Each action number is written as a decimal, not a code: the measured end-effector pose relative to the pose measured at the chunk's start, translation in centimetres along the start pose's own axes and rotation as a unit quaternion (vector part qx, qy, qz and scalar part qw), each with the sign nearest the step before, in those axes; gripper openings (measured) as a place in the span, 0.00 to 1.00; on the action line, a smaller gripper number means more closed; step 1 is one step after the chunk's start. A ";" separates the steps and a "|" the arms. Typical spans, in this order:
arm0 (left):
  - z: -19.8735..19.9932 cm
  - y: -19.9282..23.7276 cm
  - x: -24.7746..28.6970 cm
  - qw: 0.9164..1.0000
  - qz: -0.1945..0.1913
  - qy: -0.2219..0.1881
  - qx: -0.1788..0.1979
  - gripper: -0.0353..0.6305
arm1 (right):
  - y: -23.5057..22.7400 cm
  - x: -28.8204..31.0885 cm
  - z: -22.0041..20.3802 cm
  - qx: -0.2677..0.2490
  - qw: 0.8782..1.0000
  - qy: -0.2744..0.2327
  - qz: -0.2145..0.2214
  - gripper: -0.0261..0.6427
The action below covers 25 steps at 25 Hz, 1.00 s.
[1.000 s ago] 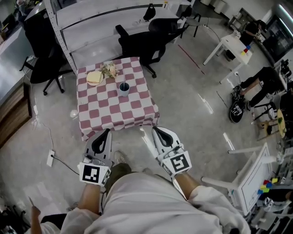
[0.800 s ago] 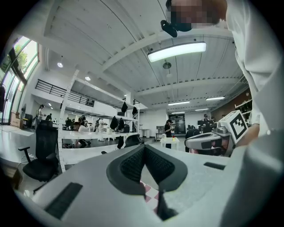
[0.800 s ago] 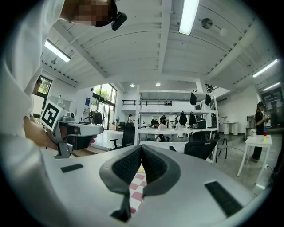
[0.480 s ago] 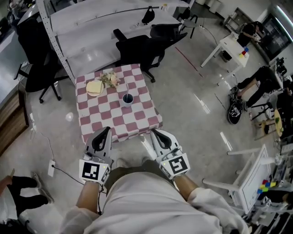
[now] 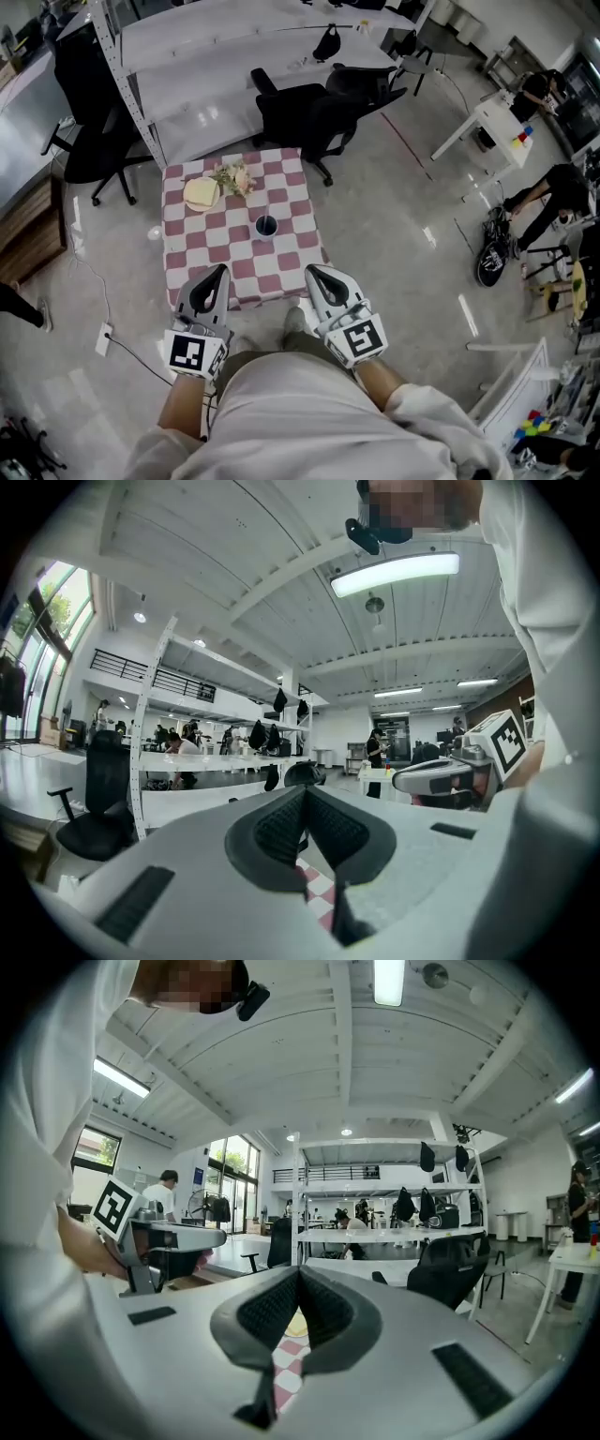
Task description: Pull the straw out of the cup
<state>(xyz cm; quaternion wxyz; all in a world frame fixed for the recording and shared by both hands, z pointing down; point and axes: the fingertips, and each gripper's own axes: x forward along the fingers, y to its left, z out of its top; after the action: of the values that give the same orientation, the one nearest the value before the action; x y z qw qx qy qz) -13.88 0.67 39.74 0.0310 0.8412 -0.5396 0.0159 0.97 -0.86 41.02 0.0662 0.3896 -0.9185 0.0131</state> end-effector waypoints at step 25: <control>-1.3 0.9 6.4 0.997 -0.074 0.024 -0.024 0.34 | -5.6 4.8 0.3 0.010 1.000 0.002 -0.010 0.04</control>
<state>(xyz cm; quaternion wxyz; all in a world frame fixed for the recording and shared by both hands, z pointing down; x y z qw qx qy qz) -11.99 -5.42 41.47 0.0657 0.8772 -0.4752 0.0206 1.66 -8.18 41.20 0.0643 0.3995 -0.9142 0.0223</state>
